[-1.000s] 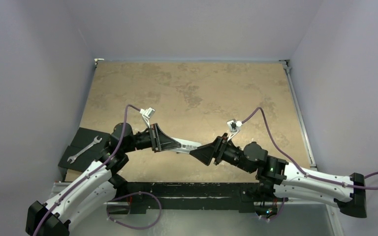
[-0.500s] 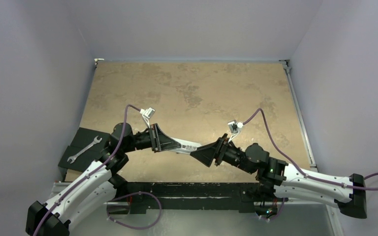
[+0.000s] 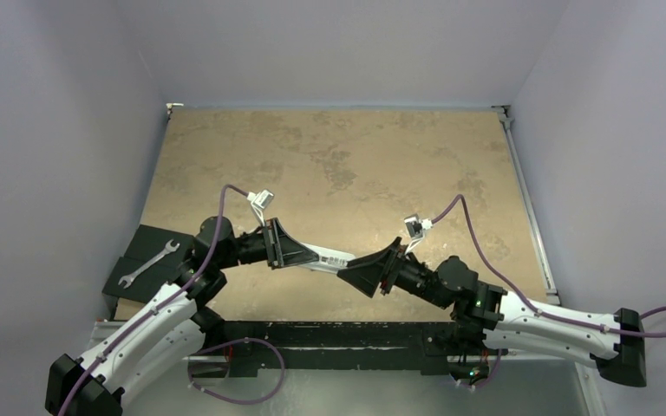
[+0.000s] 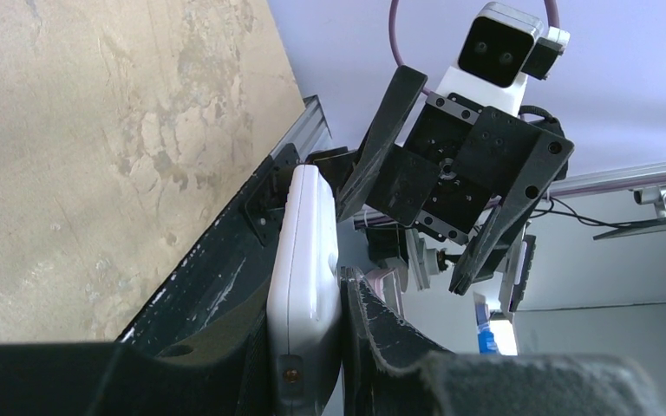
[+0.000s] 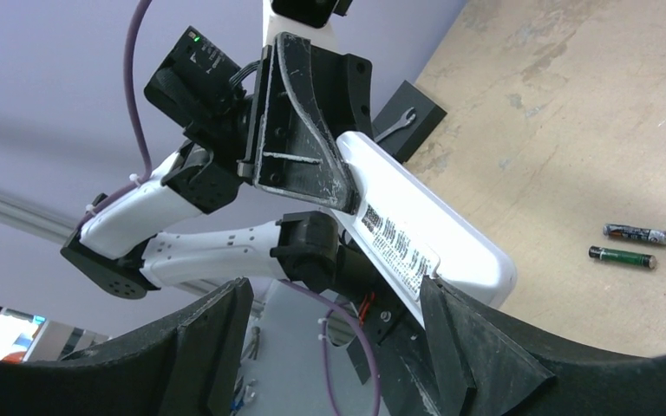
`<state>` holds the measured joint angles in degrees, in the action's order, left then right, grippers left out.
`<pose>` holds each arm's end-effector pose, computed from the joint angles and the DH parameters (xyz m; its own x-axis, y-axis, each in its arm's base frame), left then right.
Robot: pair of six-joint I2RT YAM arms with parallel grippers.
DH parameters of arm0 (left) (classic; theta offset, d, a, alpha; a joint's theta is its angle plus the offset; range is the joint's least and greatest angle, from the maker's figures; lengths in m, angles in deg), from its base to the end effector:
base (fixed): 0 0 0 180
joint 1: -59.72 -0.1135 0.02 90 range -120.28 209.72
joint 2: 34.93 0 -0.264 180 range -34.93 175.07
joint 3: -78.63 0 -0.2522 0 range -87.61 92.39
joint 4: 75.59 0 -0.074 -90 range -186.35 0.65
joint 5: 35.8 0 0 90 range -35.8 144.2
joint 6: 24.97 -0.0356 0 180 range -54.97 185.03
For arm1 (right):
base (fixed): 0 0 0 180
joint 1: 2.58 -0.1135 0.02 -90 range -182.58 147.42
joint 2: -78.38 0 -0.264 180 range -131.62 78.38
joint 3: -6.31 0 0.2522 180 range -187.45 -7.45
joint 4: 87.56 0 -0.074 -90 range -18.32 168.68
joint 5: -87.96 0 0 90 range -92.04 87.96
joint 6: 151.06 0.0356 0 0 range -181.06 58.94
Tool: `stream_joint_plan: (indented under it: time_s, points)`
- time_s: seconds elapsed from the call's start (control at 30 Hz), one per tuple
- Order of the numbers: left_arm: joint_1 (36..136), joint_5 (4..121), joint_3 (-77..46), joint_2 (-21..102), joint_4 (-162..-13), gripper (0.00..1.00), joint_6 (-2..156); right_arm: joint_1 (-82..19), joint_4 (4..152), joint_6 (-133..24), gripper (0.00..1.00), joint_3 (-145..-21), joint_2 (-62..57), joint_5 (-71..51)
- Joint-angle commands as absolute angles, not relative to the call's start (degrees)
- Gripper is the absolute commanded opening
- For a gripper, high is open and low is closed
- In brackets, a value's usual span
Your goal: Load the batteries into the remote control
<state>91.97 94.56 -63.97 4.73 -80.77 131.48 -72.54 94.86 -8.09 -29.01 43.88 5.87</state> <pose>0.1307 -0.1097 0.2590 -0.9143 -0.2490 -0.3193 0.2791 0.1839 -0.9425 0.0607 0.1521 0.2728 -0.6936 0.4060 -0.5951 -0.5475 0.2398 0.8017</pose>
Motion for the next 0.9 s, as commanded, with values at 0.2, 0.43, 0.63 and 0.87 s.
stream_joint_plan:
  time_s: [0.2,0.43,0.63,0.87]
  points:
    - [92.81,96.7,-63.56,5.91,-75.79,0.0,132.44,-73.07,106.48,-7.62,0.79,-27.96,44.67,-0.51]
    - [92.8,95.79,-62.82,6.48,-78.21,0.0,130.55,-73.07,109.56,-8.42,0.79,-26.96,44.98,-0.8]
    - [92.85,95.34,-62.82,6.58,-79.04,0.0,130.01,-73.05,110.18,-9.15,0.79,-27.05,45.11,-0.73]
    - [92.8,94.84,-62.78,6.73,-80.21,0.0,129.18,-73.07,110.21,-9.51,0.79,-27.16,45.42,-0.45]
